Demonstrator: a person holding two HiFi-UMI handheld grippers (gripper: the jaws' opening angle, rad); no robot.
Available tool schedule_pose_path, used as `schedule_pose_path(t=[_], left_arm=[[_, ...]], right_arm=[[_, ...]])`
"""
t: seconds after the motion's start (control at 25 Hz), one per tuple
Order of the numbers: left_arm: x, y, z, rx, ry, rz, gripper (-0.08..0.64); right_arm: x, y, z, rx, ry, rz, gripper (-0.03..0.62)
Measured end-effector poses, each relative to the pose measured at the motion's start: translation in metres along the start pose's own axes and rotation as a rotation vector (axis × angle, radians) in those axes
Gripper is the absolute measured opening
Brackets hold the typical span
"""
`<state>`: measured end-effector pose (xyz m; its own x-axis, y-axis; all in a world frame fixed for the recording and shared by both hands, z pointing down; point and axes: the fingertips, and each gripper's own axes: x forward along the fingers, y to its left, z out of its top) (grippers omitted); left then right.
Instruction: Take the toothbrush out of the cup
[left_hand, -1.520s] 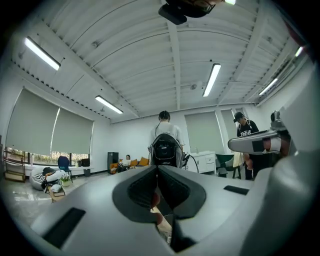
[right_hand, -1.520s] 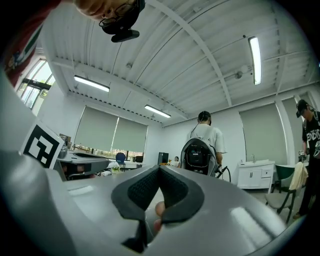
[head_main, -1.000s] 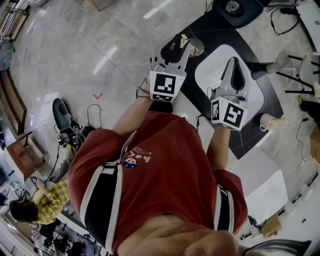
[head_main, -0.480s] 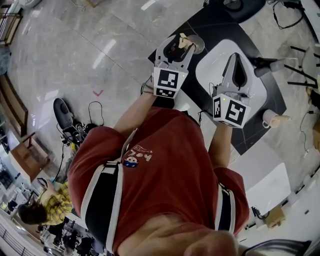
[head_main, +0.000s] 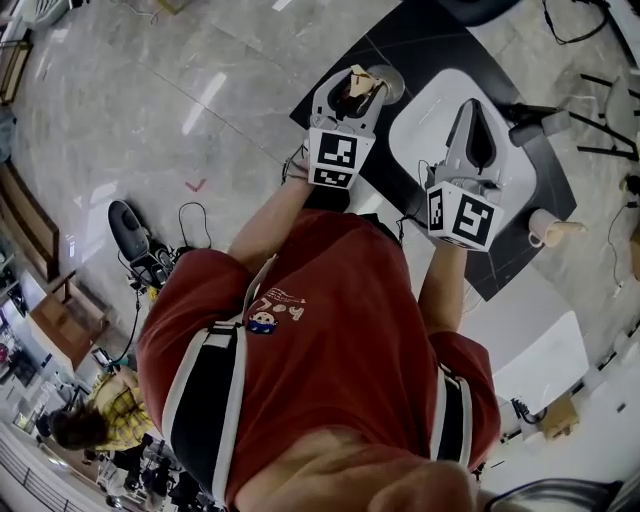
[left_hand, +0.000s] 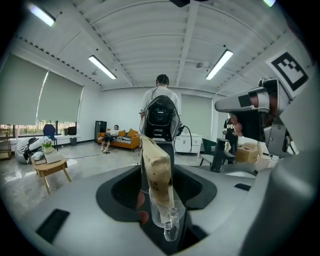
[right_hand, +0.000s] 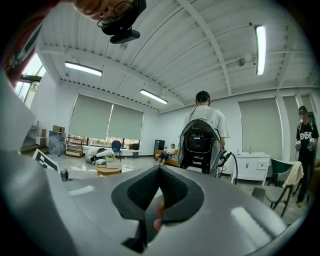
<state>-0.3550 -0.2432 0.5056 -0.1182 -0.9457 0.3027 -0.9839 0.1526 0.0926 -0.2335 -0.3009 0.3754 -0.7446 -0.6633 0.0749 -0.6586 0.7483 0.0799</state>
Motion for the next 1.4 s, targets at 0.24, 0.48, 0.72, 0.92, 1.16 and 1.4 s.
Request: schedule_pose_path(t=[0.24,0.48,0.72,0.92,1.16,1.4], left_arm=[[0.003,-0.001,-0.001,0.02,-0.003,0.002,0.131],[0.004,-0.002,0.0,0.034,-0.005,-0.003,0.076],[0.001,-0.006,0.01,0.052,-0.034,-0.003,0.055],[0.0,-0.013,0.026,0.066,-0.066,-0.013,0.052],[-0.003,-0.015,0.049,0.093,-0.111,-0.008,0.049],[-0.011,-0.017,0.075,0.125,-0.155,-0.012,0.048]], right_arm=[[0.001,-0.002,-0.002,-0.001,0.005,-0.006,0.009],[-0.005,-0.004,-0.002,-0.003,0.001,-0.019,0.009],[-0.012,-0.01,0.001,0.001,-0.008,-0.047,0.009],[-0.019,-0.016,0.006,-0.005,-0.015,-0.064,0.008],[-0.028,-0.026,0.012,-0.007,-0.028,-0.087,0.009],[-0.044,-0.033,0.018,-0.002,-0.043,-0.13,0.009]])
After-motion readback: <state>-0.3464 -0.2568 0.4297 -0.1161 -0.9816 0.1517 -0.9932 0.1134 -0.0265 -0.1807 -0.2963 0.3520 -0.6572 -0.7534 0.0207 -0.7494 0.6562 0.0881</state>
